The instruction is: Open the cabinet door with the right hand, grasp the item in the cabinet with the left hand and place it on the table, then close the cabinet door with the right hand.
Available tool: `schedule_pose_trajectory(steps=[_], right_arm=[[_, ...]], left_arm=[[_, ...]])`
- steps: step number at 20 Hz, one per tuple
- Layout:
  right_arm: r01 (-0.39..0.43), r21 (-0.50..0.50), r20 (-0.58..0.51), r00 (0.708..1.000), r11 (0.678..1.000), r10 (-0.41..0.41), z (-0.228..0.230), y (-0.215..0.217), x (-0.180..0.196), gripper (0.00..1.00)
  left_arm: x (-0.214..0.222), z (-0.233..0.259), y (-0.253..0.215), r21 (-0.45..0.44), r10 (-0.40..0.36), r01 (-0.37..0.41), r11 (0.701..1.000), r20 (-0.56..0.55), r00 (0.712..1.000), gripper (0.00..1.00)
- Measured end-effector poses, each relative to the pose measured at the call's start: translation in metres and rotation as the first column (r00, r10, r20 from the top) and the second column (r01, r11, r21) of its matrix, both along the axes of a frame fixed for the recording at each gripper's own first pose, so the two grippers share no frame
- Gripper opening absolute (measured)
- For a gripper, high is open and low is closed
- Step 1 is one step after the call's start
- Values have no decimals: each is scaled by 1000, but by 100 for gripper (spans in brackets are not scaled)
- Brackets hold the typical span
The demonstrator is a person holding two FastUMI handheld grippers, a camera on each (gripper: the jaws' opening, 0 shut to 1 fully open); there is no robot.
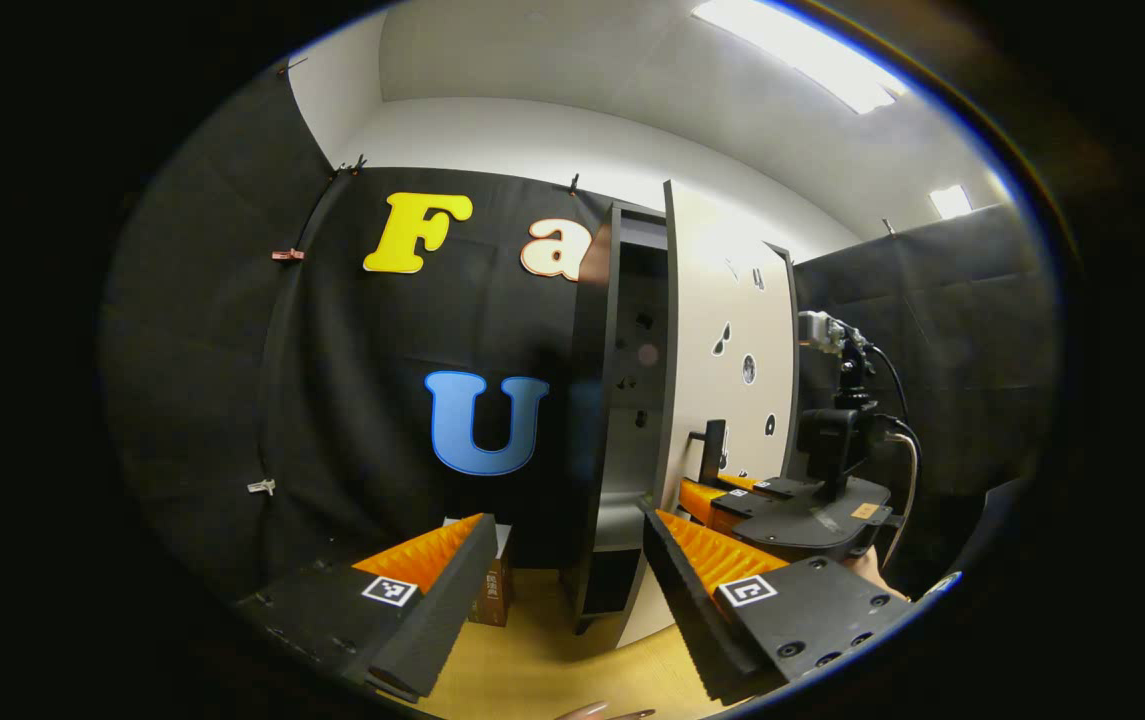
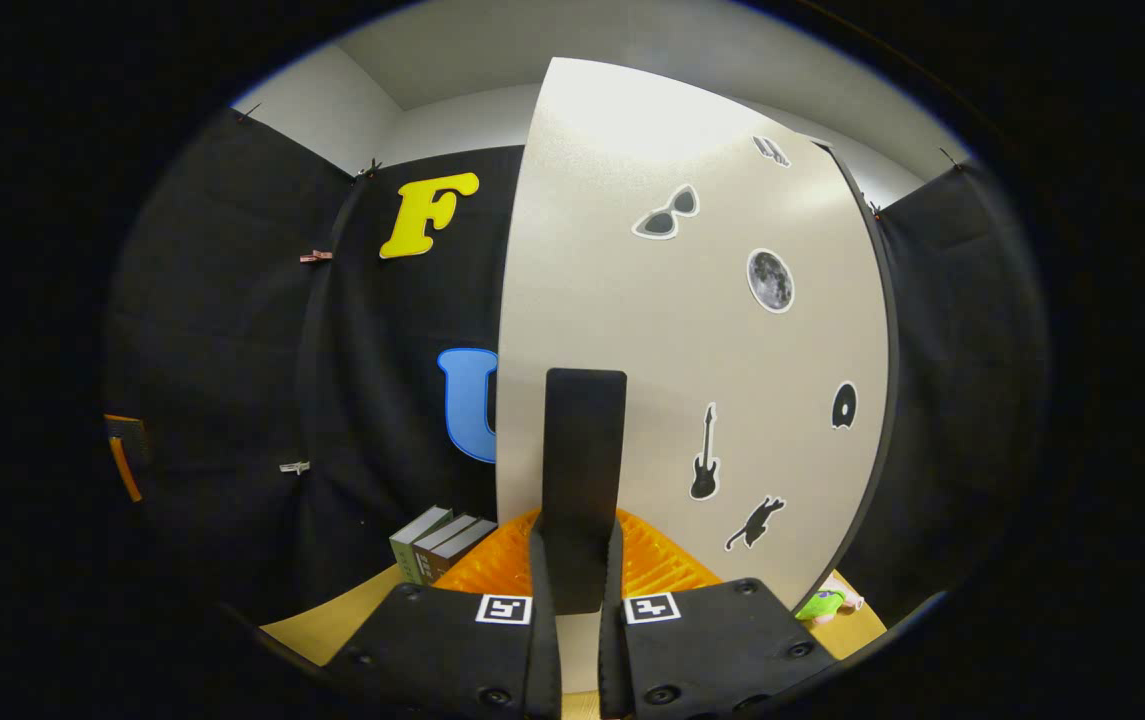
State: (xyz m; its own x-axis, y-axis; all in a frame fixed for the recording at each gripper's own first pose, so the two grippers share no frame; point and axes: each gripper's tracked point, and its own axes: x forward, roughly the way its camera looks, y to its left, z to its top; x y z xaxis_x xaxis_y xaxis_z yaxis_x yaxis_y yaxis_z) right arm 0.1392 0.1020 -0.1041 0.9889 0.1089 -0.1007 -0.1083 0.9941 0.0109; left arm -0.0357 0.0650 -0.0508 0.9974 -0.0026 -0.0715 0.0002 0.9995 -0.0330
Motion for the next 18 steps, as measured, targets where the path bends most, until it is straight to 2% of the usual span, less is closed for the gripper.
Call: schedule_pose_trajectory(steps=[10, 18], right_arm=[[21, 14, -14, 1000, 1000, -21, 10, -60, -87, 18], [22, 6, -29, 999, 1000, -21, 17, -113, -135, 18]], left_arm=[[4, 0, -40, 16, -87, 87, 996, -1, 996, 93], [43, -9, -94, 24, -154, 154, 988, -15, 988, 93]])
